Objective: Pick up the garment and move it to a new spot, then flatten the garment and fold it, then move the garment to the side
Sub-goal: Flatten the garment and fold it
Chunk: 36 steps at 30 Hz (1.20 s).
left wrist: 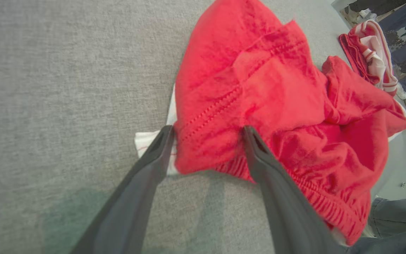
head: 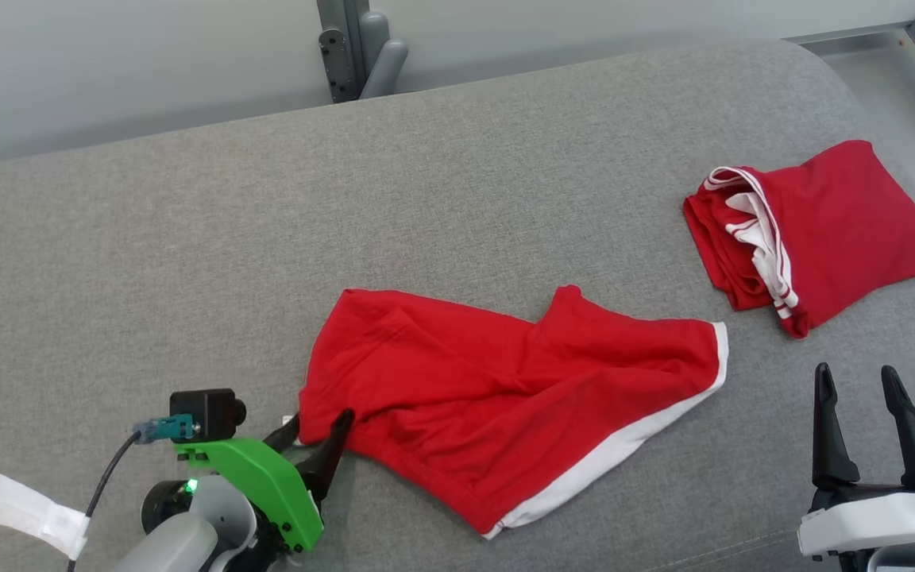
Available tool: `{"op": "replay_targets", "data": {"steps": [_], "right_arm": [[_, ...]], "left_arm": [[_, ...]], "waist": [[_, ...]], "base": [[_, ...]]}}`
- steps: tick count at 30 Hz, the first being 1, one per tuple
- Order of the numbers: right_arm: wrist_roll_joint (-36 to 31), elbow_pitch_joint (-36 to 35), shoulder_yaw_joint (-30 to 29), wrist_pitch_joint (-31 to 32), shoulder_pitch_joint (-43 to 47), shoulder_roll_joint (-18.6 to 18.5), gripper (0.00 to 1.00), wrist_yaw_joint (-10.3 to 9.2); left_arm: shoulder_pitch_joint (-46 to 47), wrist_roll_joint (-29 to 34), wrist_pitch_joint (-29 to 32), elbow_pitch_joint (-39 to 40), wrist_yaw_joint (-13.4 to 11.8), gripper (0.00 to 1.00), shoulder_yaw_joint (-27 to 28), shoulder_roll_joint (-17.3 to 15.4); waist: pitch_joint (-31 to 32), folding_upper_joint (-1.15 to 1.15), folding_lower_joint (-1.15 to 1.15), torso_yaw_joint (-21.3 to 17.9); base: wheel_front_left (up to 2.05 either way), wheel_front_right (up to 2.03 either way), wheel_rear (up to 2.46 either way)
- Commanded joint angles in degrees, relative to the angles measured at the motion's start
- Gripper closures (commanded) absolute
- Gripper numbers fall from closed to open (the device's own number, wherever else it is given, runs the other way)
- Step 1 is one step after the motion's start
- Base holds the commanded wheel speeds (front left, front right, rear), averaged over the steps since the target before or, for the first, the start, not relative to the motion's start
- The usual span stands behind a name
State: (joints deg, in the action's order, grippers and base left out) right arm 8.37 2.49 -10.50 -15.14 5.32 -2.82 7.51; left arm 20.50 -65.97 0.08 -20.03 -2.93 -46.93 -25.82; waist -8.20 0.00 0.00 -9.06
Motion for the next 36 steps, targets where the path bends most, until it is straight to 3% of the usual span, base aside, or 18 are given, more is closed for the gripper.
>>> {"op": "replay_targets", "data": {"steps": [1,8,9,10,20,36], "right_arm": [[-0.2,-0.1,-0.1,0.0,-0.6,-0.2,0.00,-0.05],[0.3,0.0,0.1,0.0,-1.1,-0.1,0.00,-0.05],[0.3,0.0,0.0,0.0,-1.0,-0.2,0.00,-0.05],[0.3,0.0,0.0,0.0,-1.0,-0.2,0.00,-0.05],[0.8,0.2,-0.1,0.0,-1.3,-0.2,0.00,-0.05],[2.6,0.8,1.5,0.0,-3.5,-0.2,0.00,-0.05]], "left_arm": [[0.7,-0.7,0.4,-0.3,0.7,0.00,-0.3,0.4],[1.9,-0.4,2.1,-2.5,3.3,0.00,-2.2,2.8],[2.1,-0.3,1.9,-2.9,3.4,0.61,-2.3,3.1],[2.5,0.0,1.2,-3.3,3.6,1.00,-2.1,3.2],[7.2,2.1,0.1,-4.4,3.9,1.00,-0.7,0.9],[23.1,6.3,8.8,-11.6,4.7,1.00,0.8,-9.0]], "waist": [[-0.3,0.00,0.00,-0.4],[-1.0,0.00,0.00,-1.3],[-1.0,0.00,0.00,-1.4],[-1.1,0.00,0.00,-1.5],[-1.6,0.00,0.00,-2.2],[-4.1,0.00,0.00,-5.8]], "base": [[0.00,0.00,0.00],[0.00,0.00,0.00],[0.00,0.00,0.00],[0.00,0.00,0.00],[0.00,0.00,0.00],[0.00,0.00,0.00]]}}
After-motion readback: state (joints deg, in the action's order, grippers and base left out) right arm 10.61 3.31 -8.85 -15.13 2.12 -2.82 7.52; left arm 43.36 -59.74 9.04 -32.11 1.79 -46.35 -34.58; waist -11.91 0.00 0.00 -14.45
